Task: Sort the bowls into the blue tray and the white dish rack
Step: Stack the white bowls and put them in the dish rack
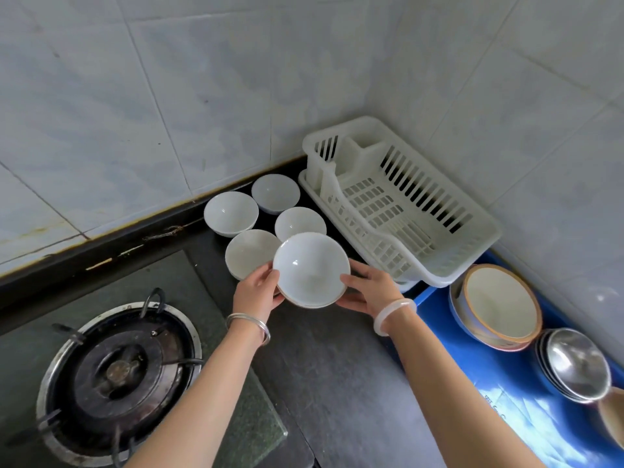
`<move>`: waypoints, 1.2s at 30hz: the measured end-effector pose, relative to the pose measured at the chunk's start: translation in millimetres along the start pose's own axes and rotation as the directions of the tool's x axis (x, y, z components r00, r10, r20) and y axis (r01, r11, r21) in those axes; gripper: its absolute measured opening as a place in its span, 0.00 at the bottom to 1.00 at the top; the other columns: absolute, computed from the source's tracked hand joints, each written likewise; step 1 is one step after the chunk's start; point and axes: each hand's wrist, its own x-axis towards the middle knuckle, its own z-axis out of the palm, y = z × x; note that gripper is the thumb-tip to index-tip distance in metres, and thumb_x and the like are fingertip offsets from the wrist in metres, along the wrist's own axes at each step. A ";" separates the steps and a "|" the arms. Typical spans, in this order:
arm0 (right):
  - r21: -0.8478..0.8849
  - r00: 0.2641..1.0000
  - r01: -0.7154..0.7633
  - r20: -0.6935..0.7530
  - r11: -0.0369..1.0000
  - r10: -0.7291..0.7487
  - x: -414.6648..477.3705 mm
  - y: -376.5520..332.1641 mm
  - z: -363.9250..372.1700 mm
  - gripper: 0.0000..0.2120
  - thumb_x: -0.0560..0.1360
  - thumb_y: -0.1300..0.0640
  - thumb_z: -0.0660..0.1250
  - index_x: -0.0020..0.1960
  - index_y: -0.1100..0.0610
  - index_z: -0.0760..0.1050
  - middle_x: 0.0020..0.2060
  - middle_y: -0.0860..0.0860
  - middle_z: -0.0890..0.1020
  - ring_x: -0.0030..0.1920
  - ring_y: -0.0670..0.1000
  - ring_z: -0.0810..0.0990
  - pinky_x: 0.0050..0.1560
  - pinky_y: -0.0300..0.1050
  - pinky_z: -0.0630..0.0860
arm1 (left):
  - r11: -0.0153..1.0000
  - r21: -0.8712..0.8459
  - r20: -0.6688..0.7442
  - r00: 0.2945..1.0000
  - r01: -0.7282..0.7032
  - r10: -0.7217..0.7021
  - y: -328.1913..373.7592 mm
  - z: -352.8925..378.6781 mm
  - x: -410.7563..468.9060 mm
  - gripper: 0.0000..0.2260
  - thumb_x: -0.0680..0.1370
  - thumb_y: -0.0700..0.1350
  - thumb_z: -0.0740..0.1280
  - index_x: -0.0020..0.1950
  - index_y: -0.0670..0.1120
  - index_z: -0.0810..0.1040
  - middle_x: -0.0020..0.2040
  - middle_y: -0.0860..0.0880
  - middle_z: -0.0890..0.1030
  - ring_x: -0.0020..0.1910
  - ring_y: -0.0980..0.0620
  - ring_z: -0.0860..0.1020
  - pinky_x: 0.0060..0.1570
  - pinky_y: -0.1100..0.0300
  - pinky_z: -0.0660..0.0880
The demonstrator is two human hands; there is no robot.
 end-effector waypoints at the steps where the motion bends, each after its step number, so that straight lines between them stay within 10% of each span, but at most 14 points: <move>1: 0.008 0.999 0.030 -0.025 1.000 -0.030 0.6 -12.1 -7.4 0.18 0.74 0.64 0.66 0.63 0.53 0.74 0.47 0.51 0.82 0.44 0.53 0.84 0.40 0.46 0.83 | 1.000 0.007 0.020 1.000 -0.009 0.009 9.7 12.3 4.1 0.09 0.76 0.39 0.62 0.52 0.50 0.78 0.51 0.46 0.80 0.52 0.46 0.78 0.37 0.62 0.79; 15: 0.205 0.949 0.101 -0.314 0.974 -0.033 89.7 -136.6 -91.1 0.10 0.75 0.63 0.66 0.54 0.54 0.75 0.56 0.57 0.79 0.52 0.58 0.81 0.32 0.44 0.82 | 0.971 0.213 0.215 0.975 -0.106 0.060 88.5 191.9 120.3 0.11 0.78 0.40 0.59 0.58 0.45 0.76 0.47 0.46 0.77 0.48 0.44 0.77 0.55 0.46 0.77; 20: 0.239 0.943 0.072 -0.333 0.968 0.012 133.3 -143.2 -104.4 0.17 0.75 0.63 0.65 0.63 0.60 0.72 0.57 0.59 0.79 0.46 0.59 0.81 0.45 0.49 0.80 | 0.964 0.266 0.189 0.981 -0.017 -0.035 78.6 227.8 164.9 0.14 0.76 0.35 0.54 0.51 0.46 0.77 0.39 0.47 0.76 0.36 0.47 0.75 0.56 0.42 0.76; 25: 0.260 0.928 0.027 -0.366 0.965 0.073 173.1 -142.8 -111.6 0.16 0.76 0.63 0.64 0.64 0.61 0.72 0.60 0.58 0.78 0.46 0.59 0.80 0.41 0.48 0.79 | 0.931 0.362 0.166 0.981 0.033 -0.099 63.5 254.1 208.7 0.18 0.75 0.34 0.53 0.59 0.43 0.76 0.59 0.39 0.78 0.57 0.38 0.76 0.58 0.42 0.75; 36: 0.267 0.903 0.041 -0.422 0.963 0.078 221.2 -124.1 -118.1 0.18 0.78 0.64 0.61 0.67 0.61 0.69 0.64 0.58 0.74 0.48 0.58 0.77 0.42 0.47 0.78 | 0.908 0.417 0.157 0.983 0.026 -0.101 48.3 269.8 238.5 0.18 0.75 0.34 0.54 0.61 0.41 0.76 0.60 0.38 0.77 0.58 0.37 0.76 0.59 0.42 0.74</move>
